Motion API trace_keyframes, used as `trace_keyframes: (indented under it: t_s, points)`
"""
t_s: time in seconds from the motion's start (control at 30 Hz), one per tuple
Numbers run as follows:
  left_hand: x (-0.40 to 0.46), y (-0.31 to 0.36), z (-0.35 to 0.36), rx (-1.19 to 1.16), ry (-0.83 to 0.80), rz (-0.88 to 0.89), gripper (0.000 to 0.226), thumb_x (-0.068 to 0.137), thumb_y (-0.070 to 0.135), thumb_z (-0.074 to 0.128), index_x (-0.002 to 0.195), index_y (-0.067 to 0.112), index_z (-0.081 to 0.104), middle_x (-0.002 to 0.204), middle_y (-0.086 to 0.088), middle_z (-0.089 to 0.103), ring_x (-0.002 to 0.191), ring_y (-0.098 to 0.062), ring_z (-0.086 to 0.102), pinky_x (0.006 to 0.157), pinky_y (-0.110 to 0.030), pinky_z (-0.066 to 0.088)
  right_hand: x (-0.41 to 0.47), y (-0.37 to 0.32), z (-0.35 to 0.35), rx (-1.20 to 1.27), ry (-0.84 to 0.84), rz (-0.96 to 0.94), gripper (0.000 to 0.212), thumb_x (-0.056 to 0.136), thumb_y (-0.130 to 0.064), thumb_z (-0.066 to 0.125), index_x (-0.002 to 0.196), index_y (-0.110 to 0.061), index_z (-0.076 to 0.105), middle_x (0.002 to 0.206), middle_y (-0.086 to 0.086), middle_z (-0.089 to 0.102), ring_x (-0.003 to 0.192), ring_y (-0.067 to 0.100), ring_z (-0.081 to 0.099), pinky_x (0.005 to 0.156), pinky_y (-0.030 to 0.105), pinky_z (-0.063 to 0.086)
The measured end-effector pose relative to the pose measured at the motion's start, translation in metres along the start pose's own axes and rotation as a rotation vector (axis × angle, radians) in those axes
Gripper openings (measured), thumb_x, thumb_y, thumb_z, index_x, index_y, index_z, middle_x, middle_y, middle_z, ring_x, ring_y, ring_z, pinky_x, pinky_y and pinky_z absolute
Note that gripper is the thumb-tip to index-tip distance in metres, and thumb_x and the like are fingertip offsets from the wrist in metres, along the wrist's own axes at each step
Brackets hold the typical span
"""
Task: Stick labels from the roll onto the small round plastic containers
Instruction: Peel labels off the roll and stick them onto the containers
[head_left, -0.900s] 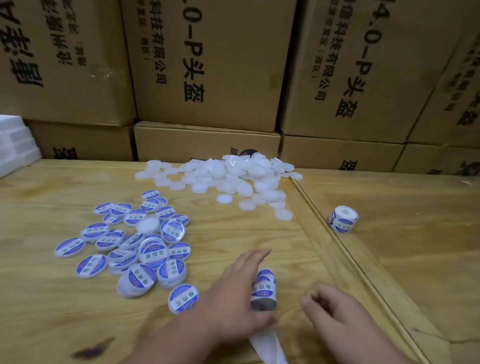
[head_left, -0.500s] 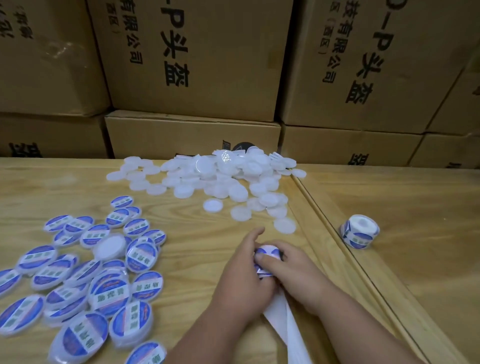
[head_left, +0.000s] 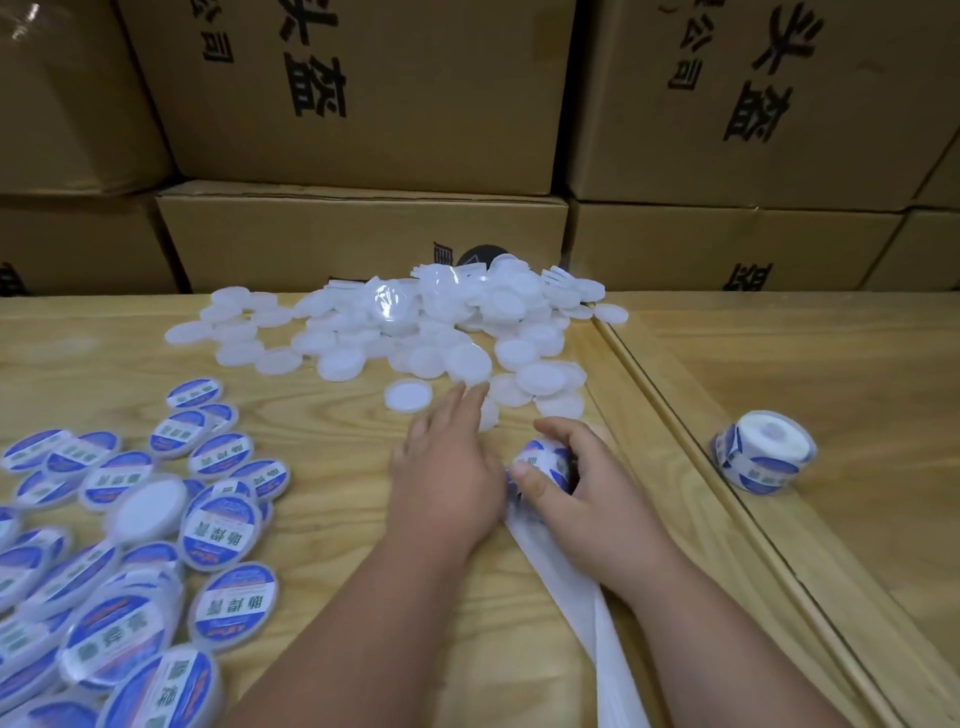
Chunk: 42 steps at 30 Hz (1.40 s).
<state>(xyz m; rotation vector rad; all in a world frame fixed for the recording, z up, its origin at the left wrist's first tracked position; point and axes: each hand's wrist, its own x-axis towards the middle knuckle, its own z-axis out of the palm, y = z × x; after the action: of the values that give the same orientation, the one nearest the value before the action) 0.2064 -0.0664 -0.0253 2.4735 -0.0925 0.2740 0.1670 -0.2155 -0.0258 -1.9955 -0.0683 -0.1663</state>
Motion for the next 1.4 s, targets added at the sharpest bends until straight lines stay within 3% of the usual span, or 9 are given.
trace_keyframes:
  t_s: [0.1,0.2,0.37,0.57,0.7,0.9,1.1,1.23,1.4]
  points:
    - [0.005,-0.001,0.006,0.073,0.008,-0.028,0.061,0.093,0.029,0.05,0.151,0.042,0.033,0.151,0.013,0.045,0.137,-0.017,0.035,0.108,-0.041,0.029,-0.005,-0.003,-0.004,0.019,-0.02,-0.01,0.057,0.08,-0.044,0.075,0.129,-0.048,0.048,0.136,-0.023,0.042,0.128,0.003,0.05,0.107,0.029,0.046]
    - [0.005,-0.004,0.007,0.085,0.044,-0.025,0.053,0.093,0.032,0.052,0.145,0.042,0.043,0.142,0.013,0.052,0.134,-0.017,0.039,0.107,-0.039,0.029,-0.014,-0.004,-0.014,-0.124,-0.121,-0.034,0.074,0.065,-0.04,0.064,0.135,-0.05,0.041,0.133,-0.024,0.03,0.132,0.001,0.041,0.107,0.021,0.039]
    - [0.006,-0.008,0.007,0.055,0.044,-0.022,0.035,0.093,0.033,0.057,0.128,0.038,0.061,0.118,0.01,0.06,0.121,-0.019,0.048,0.102,-0.036,0.033,-0.015,-0.003,-0.019,-0.024,0.012,-0.023,0.048,0.075,-0.018,0.071,0.111,-0.043,0.052,0.113,-0.021,0.057,0.097,-0.008,0.056,0.079,0.007,0.044]
    - [0.004,-0.009,0.004,0.004,0.021,-0.015,0.054,0.088,0.045,0.06,0.141,0.04,0.05,0.155,0.011,0.037,0.141,-0.021,0.033,0.114,-0.039,0.027,-0.013,-0.002,-0.025,0.168,0.066,0.032,0.014,0.076,-0.035,0.061,0.089,-0.032,0.065,0.086,-0.007,0.07,0.076,0.007,0.062,0.069,0.017,0.048]
    - [0.005,-0.01,0.006,0.097,-0.02,0.019,0.057,0.092,0.056,0.054,0.146,0.044,0.041,0.152,0.016,0.043,0.14,-0.017,0.031,0.113,-0.041,0.023,-0.01,-0.001,-0.02,0.042,0.046,0.038,0.02,0.087,-0.037,0.06,0.08,-0.02,0.067,0.071,-0.004,0.065,0.065,0.004,0.055,0.058,0.015,0.041]
    - [0.005,-0.012,0.001,-0.146,0.052,-0.08,0.068,0.081,0.054,0.068,0.143,0.038,0.044,0.126,0.009,0.055,0.123,-0.017,0.051,0.106,-0.037,0.04,-0.002,0.0,-0.014,-0.099,0.197,0.052,0.024,0.097,-0.033,0.056,0.078,-0.02,0.066,0.088,-0.006,0.064,0.077,-0.002,0.057,0.063,0.018,0.041]
    - [-0.026,-0.005,-0.017,-0.48,0.182,-0.236,0.068,0.082,0.049,0.07,0.143,0.038,0.041,0.131,0.004,0.046,0.111,-0.011,0.053,0.086,-0.024,0.038,-0.018,-0.005,-0.014,0.055,0.362,0.035,0.041,0.097,-0.04,0.056,0.067,-0.013,0.052,0.055,-0.011,0.048,0.051,0.008,0.041,0.054,0.03,0.037]
    - [-0.076,-0.001,-0.025,-0.581,0.155,-0.159,0.048,0.08,0.051,0.067,0.126,0.048,0.053,0.124,0.019,0.044,0.107,0.019,0.046,0.077,0.0,0.036,-0.034,-0.01,-0.008,0.025,0.32,-0.005,0.061,0.086,-0.053,0.052,0.062,0.003,0.048,0.052,0.015,0.042,0.05,0.015,0.036,0.048,0.033,0.034]
    - [-0.111,-0.015,-0.044,-0.673,0.131,-0.113,0.031,0.081,0.049,0.071,0.112,0.045,0.064,0.121,0.017,0.053,0.107,0.017,0.051,0.081,0.004,0.036,-0.047,-0.014,-0.001,0.01,0.211,-0.118,0.046,0.081,-0.058,0.057,0.054,-0.022,0.045,0.047,-0.012,0.039,0.05,0.006,0.035,0.05,0.02,0.032]
